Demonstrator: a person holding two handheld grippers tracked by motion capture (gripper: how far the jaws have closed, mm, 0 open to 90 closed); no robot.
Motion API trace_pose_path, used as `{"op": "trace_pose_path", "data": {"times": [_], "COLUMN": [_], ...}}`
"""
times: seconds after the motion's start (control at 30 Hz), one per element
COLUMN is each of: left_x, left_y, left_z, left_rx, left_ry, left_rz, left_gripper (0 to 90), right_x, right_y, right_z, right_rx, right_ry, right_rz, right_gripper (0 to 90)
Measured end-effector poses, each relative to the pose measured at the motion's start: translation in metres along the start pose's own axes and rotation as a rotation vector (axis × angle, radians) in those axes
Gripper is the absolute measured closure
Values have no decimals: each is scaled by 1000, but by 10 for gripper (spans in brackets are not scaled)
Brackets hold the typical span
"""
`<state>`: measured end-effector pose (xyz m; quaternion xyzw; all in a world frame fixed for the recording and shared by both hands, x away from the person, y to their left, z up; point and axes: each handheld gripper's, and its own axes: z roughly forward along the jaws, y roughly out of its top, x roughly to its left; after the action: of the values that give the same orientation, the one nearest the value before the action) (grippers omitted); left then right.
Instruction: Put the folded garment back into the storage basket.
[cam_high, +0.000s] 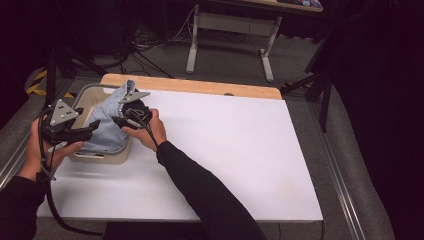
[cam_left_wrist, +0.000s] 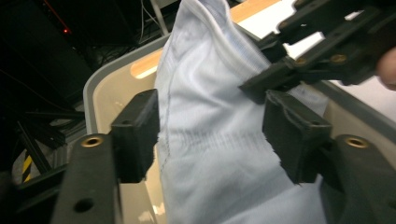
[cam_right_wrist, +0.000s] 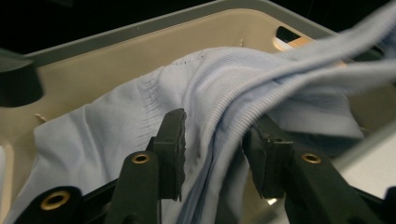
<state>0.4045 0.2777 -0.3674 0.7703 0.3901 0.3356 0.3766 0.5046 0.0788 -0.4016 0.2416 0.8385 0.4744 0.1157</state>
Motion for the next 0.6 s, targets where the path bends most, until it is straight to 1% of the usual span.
{"op": "trace_pose_path", "data": {"times": [0.03, 0.1, 0.13, 0.23, 0.27, 0.3, 0.33, 0.37, 0.4, 0.43, 0.47, 0.5, 0.53, 0.57, 0.6], "left_x": [0, -1, -2, -4, -5, -6, -6, -6, -6, -5, -4, -3, -3, -3, -2], "left_y": [3, 8, 10, 20, 23, 25, 29, 32, 32, 38, 40, 43, 43, 45, 48], "left_z": [3, 9, 12, 23, 27, 30, 35, 39, 39, 50, 55, 60, 60, 66, 74], "left_rx": [-5, 1, -4, 15, 17, 18, 31, 36, 36, 59, 68, 77, 77, 88, 100], "left_ry": [-15, -6, -16, -39, -32, -33, -43, -49, -49, -40, -59, -56, -56, -49, -60], "left_rz": [-3, 7, 7, 19, 25, 24, 35, 38, 38, 48, 41, 42, 42, 35, 40], "left_gripper": [334, 315, 299, 264, 256, 248, 234, 215, 208, 207, 206, 197, 192, 192, 196], "right_x": [-2, -4, -4, -4, -4, -3, -3, -3, -3, -4, -6, -7, -7, -9, -12], "right_y": [-2, -5, -6, -12, -14, -17, -19, -24, -24, -36, -42, -48, -48, -55, -69], "right_z": [-6, -22, -27, -53, -61, -70, -76, -86, -86, -104, -112, -119, -119, -127, -143], "right_rx": [-13, -41, -49, -87, -97, -107, -111, -111, -111, -109, -111, -112, -112, -108, -101], "right_ry": [-3, -14, -14, -27, -34, -44, -45, -49, -49, -62, -62, -72, -72, -73, -88], "right_rz": [2, -14, -19, -48, -62, -74, -83, -101, -101, -114, -112, -108, -108, -101, -98], "right_gripper": [555, 552, 546, 537, 532, 527, 526, 522, 522, 498, 484, 464, 464, 454, 425]}}
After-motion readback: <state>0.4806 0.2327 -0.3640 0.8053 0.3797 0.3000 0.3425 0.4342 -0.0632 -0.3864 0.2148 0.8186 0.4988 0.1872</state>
